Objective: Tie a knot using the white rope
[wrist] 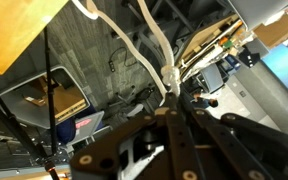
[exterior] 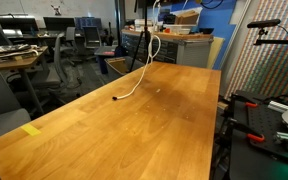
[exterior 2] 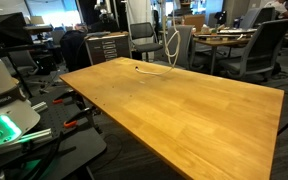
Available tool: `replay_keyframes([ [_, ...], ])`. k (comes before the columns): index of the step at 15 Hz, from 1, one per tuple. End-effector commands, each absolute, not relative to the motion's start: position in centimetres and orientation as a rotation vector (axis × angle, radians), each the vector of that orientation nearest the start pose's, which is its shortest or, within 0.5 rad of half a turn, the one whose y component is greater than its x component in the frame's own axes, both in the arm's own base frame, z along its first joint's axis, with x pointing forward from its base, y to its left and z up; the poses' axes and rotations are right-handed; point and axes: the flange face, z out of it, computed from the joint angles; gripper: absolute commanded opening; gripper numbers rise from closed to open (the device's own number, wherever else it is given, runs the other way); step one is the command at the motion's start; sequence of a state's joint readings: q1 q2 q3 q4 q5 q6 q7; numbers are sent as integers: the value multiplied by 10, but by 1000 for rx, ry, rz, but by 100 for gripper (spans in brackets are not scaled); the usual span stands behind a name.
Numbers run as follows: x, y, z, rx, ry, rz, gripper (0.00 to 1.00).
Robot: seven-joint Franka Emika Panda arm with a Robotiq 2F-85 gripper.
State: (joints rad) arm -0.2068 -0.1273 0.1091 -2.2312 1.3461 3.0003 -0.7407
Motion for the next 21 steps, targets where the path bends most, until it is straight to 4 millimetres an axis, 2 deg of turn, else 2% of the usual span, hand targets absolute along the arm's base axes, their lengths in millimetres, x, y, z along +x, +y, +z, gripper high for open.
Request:
replay_keyframes([
  [1,502,-123,512,-2235,698,-1344,5],
  [3,491,-130,523,-2093,688,-1347,5],
  [7,466,-157,539,-1843,696,-1377,5],
  [9,460,-169,539,-1775,690,-1364,5],
  [11,462,-177,530,-1819,695,-1350,5],
  [13,470,-176,514,-1985,720,-1397,5],
  [17,479,-172,471,-2208,753,-1453,6],
  [21,484,-173,446,-2455,801,-1466,5],
])
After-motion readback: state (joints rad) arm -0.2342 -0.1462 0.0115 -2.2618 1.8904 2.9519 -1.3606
